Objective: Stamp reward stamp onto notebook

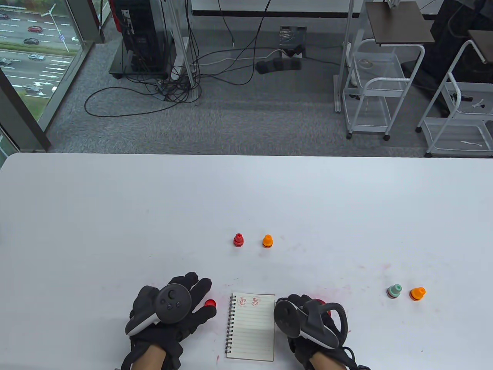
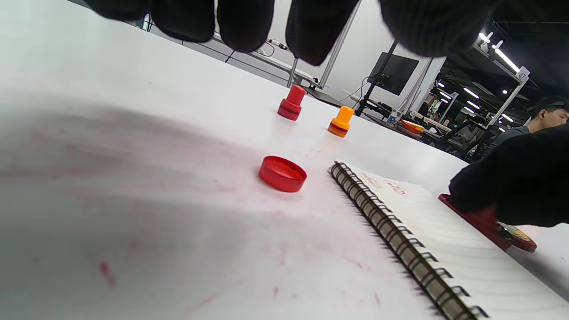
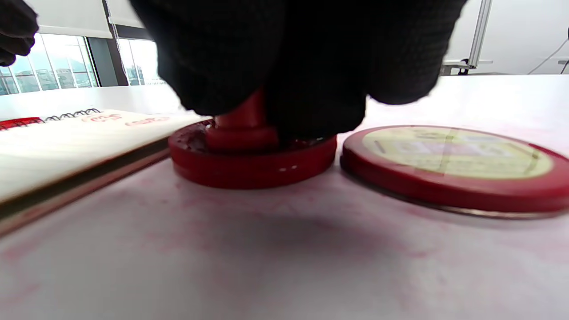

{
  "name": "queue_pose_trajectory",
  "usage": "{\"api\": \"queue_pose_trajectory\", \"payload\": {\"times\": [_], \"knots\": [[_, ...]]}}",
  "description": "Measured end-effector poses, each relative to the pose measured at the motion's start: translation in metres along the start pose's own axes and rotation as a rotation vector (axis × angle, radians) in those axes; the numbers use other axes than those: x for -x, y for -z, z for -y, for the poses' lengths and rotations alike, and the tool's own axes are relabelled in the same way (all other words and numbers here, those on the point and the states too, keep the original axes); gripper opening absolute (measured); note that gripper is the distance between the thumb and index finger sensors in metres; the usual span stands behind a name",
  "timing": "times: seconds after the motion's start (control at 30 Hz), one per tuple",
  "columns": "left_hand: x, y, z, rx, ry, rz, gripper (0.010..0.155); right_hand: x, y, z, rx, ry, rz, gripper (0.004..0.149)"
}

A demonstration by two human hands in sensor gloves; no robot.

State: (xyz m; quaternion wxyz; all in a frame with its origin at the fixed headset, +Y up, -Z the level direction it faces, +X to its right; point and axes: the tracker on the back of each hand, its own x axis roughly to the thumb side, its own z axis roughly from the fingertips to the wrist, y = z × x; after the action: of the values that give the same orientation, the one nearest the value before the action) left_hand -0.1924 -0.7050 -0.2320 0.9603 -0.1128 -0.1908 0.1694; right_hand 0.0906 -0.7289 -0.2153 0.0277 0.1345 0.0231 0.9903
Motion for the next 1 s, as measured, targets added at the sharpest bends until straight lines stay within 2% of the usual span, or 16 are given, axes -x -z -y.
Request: {"api": "queue_pose_trajectory", "payload": {"times": [0.47,1.0], "knots": [[-0.0008,-0.0010,-0.0004,0.001,0.008,-0.002,0.080,-0.0085,0.0016,0.0015,-0.034,-0.104,0.050,0.041],[-0.0016,-0.0034,-0.0026,0.006,0.005,-0.006,0.080,-0.0028,0.0049,0.0019,-0.041,-0.035,0.045,0.041]]}}
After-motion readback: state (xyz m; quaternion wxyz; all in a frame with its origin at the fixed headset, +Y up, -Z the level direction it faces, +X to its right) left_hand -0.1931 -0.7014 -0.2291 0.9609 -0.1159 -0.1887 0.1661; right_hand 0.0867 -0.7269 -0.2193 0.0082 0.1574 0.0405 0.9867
